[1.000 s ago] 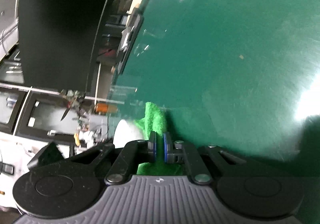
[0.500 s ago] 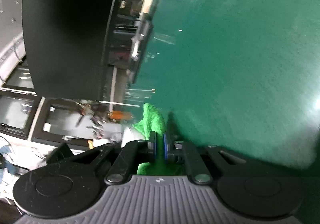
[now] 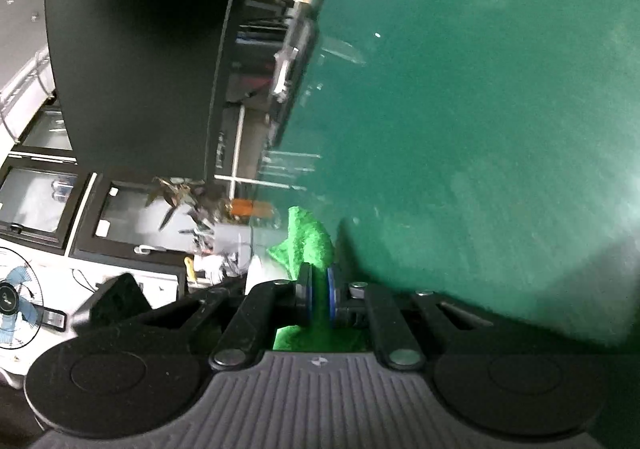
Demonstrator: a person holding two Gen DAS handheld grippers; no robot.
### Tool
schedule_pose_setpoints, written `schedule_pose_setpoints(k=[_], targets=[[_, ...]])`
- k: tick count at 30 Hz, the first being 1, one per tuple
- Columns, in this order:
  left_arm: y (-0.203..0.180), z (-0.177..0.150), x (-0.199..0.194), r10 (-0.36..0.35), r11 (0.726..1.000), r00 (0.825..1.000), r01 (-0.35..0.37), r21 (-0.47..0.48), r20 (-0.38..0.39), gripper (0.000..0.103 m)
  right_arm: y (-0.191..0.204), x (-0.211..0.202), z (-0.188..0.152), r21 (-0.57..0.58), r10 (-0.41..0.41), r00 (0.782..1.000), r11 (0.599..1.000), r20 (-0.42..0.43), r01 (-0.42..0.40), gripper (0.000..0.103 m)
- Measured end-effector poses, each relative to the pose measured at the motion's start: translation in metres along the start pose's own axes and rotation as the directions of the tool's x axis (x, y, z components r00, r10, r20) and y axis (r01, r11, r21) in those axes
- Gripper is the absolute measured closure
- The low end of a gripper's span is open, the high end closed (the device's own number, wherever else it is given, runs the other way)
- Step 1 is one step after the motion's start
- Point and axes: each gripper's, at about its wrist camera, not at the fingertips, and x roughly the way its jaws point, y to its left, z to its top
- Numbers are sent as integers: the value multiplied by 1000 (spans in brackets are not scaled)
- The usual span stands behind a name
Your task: Clean bowl
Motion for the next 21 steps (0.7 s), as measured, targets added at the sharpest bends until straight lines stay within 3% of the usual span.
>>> schedule_pose_setpoints(k=[9, 16, 21], targets=[[-1, -1, 1, -20, 999, 1000, 19, 42, 9, 50, 4, -29, -18, 0, -21, 999, 1000, 24, 21, 94], [-2, -1, 1, -20, 999, 1000, 19, 47, 7, 50, 13, -2, -2, -59, -2, 999, 998, 49, 5, 94], [-3, -1, 1, -22, 999, 1000, 21, 50, 11, 49, 13, -32, -15, -34, -3, 999, 999, 49, 5, 94]])
